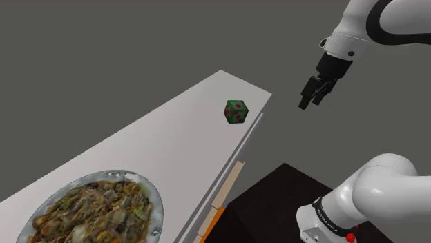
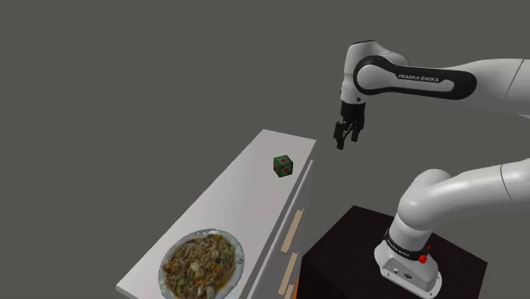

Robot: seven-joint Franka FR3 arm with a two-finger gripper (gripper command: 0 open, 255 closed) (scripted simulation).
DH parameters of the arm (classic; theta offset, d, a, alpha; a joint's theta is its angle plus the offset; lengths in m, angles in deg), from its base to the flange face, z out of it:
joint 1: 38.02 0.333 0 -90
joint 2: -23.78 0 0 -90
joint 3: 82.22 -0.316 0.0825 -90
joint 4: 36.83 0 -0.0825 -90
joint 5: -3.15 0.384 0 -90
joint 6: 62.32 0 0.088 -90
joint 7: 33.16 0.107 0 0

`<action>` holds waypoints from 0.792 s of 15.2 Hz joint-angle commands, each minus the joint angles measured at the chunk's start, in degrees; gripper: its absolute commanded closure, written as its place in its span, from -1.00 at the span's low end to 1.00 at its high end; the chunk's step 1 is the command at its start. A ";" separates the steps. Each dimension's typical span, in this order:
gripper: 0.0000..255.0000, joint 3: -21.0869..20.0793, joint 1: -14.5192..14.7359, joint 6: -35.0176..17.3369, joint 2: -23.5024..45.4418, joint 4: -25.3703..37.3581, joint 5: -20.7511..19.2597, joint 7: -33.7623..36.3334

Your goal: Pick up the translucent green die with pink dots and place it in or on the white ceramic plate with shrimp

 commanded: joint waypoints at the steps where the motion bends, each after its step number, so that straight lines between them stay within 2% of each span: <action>1: -1.00 0.00 0.00 0.00 0.00 0.00 0.00 0.00; 7: -1.00 -7.91 2.54 -4.12 5.18 2.84 4.76 9.00; 12: -1.00 -14.28 3.85 -7.55 11.39 7.18 7.10 16.37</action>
